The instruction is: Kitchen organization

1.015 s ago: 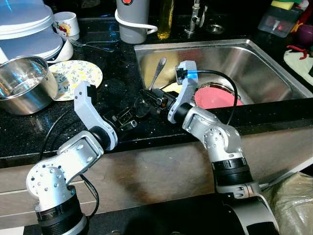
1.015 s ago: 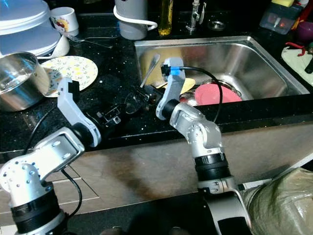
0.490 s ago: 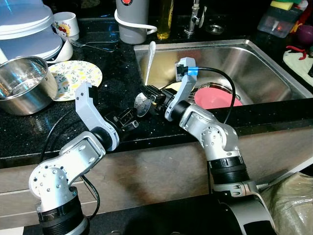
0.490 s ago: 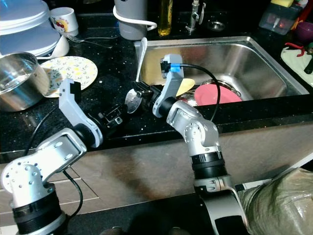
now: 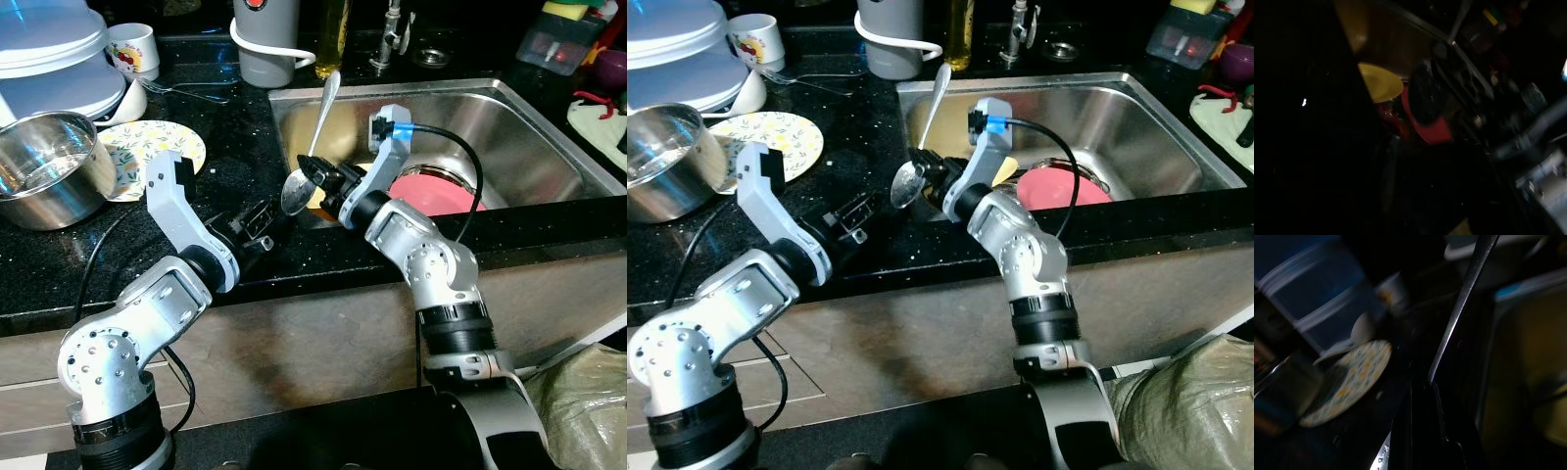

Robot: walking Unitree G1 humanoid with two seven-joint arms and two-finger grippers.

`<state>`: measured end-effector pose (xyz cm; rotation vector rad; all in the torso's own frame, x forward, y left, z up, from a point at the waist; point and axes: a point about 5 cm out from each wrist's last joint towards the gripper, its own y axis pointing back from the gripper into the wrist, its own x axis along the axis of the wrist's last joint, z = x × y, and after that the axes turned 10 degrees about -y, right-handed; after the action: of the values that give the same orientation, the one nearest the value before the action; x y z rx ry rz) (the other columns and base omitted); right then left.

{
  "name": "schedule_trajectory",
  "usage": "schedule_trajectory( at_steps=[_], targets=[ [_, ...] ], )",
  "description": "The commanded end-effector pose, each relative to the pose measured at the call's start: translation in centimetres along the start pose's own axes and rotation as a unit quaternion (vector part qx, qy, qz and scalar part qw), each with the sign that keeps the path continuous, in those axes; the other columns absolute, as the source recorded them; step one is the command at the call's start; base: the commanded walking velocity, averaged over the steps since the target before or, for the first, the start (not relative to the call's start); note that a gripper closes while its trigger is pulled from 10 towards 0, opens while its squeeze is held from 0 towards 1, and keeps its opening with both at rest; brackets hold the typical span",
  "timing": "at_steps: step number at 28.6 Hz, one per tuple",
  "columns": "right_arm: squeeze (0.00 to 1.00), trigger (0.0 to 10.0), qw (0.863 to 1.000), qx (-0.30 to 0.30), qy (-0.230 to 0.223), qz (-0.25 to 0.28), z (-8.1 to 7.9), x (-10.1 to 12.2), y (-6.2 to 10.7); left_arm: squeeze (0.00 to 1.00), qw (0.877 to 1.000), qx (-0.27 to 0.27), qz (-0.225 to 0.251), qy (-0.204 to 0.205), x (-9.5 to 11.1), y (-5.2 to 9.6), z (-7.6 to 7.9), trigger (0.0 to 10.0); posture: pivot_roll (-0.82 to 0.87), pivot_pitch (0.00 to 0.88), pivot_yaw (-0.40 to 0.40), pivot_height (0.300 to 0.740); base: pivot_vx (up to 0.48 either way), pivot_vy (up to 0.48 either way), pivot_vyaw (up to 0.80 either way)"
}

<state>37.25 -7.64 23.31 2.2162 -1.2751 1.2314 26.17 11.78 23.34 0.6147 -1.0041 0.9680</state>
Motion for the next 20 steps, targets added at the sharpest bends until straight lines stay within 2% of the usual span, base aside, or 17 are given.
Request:
schedule_trajectory(
  at_steps=[1, 5, 6, 8, 9, 10, 12, 13, 14, 15, 16, 17, 18, 19, 20],
  targets=[
    [0.0, 0.0, 1.0, -0.011, 0.012, 0.023, 0.1, 0.8, -0.5, 1.0, 1.0, 0.005, 0.007, -0.023, 0.0, 0.2, 0.2, 10.0, 0.09, 0.035, -0.066, 0.732, 0.0, 0.0, 0.0],
    [0.0, 0.0, 0.997, -0.032, 0.062, 0.037, 0.3, 1.6, -1.4, 1.0, 0.998, 0.024, 0.001, -0.058, -0.3, 0.2, 0.1, 10.0, 0.09, 0.035, -0.066, 0.732, 0.0, 0.0, 0.0],
    [0.0, 0.0, 0.995, -0.041, 0.079, 0.039, 0.4, 1.9, -1.7, 1.0, 0.996, 0.034, -0.004, -0.081, -0.3, 0.3, 0.0, 10.0, 0.1, 0.034, -0.069, 0.732, 0.0, 0.0, 0.0],
    [0.0, 0.0, 0.984, -0.088, 0.154, 0.028, 1.1, 1.9, -2.3, 1.0, 0.99, 0.064, -0.005, -0.128, -0.2, 0.4, -0.4, 10.0, 0.11, 0.034, -0.072, 0.732, 0.0, 0.0, 0.0],
    [0.0, 0.0, 0.97, -0.122, 0.21, 0.012, 1.8, 1.8, -2.5, 1.0, 0.986, 0.081, 0.001, -0.147, 0.0, 0.4, -0.7, 10.0, 0.11, 0.033, -0.075, 0.732, 0.0, 0.0, 0.0],
    [0.0, 0.0, 0.949, -0.16, 0.271, -0.012, 2.8, 1.5, -2.4, 1.0, 0.981, 0.098, 0.006, -0.168, 0.2, 0.5, -0.9, 10.0, 0.11, 0.033, -0.077, 0.732, 0.0, 0.0, 0.0],
    [0.0, 0.0, 0.912, -0.217, 0.345, -0.049, 4.4, 1.1, -1.8, 1.0, 0.974, 0.115, 0.017, -0.196, 0.5, 0.6, -1.1, 10.0, 0.12, 0.033, -0.082, 0.732, 0.0, 0.0, 0.0],
    [0.0, 0.0, 0.912, -0.217, 0.345, -0.049, 4.4, 1.1, -1.8, 1.0, 0.974, 0.115, 0.017, -0.196, 0.5, 0.6, -1.1, 10.0, 0.12, 0.033, -0.082, 0.732, 0.0, 0.0, 0.0],
    [0.0, 2.3, 0.895, -0.244, 0.369, -0.065, 5.4, 1.2, -1.4, 1.0, 0.971, 0.118, 0.021, -0.208, 0.6, 0.7, -1.1, 10.0, 0.13, 0.034, -0.084, 0.732, 0.0, 0.0, 0.0],
    [0.0, 2.3, 0.895, -0.244, 0.369, -0.065, 5.4, 1.2, -1.4, 1.0, 0.971, 0.118, 0.021, -0.208, 0.6, 0.7, -1.1, 10.0, 0.13, 0.034, -0.084, 0.732, 0.0, 0.0, 0.0],
    [0.0, 4.1, 0.883, -0.262, 0.383, -0.072, 6.0, 1.3, -1.0, 1.0, 0.968, 0.12, 0.024, -0.22, 0.7, 0.8, -1.1, 10.0, 0.13, 0.035, -0.085, 0.732, 0.0, 0.0, 0.0],
    [0.0, 4.9, 0.877, -0.276, 0.386, -0.076, 6.5, 1.5, -0.7, 1.0, 0.965, 0.121, 0.026, -0.229, 0.8, 0.8, -1.0, 10.0, 0.13, 0.037, -0.086, 0.732, 0.0, 0.0, 0.0],
    [0.0, 4.9, 0.877, -0.276, 0.386, -0.076, 6.5, 1.5, -0.7, 1.0, 0.965, 0.121, 0.026, -0.229, 0.8, 0.8, -1.0, 10.0, 0.13, 0.037, -0.086, 0.732, 0.0, 0.0, 0.0],
    [0.0, 10.0, 0.877, -0.283, 0.381, -0.074, 6.9, 1.8, -0.4, 1.0, 0.963, 0.122, 0.027, -0.239, 0.8, 0.8, -1.0, 10.0, 0.12, 0.04, -0.089, 0.732, 0.0, 0.0, 0.0],
    [0.0, 10.0, 0.877, -0.283, 0.381, -0.074, 6.9, 1.8, -0.4, 1.0, 0.963, 0.122, 0.027, -0.239, 0.8, 0.8, -1.0, 10.0, 0.12, 0.04, -0.089, 0.732, 0.0, 0.0, 0.0]
  ],
)
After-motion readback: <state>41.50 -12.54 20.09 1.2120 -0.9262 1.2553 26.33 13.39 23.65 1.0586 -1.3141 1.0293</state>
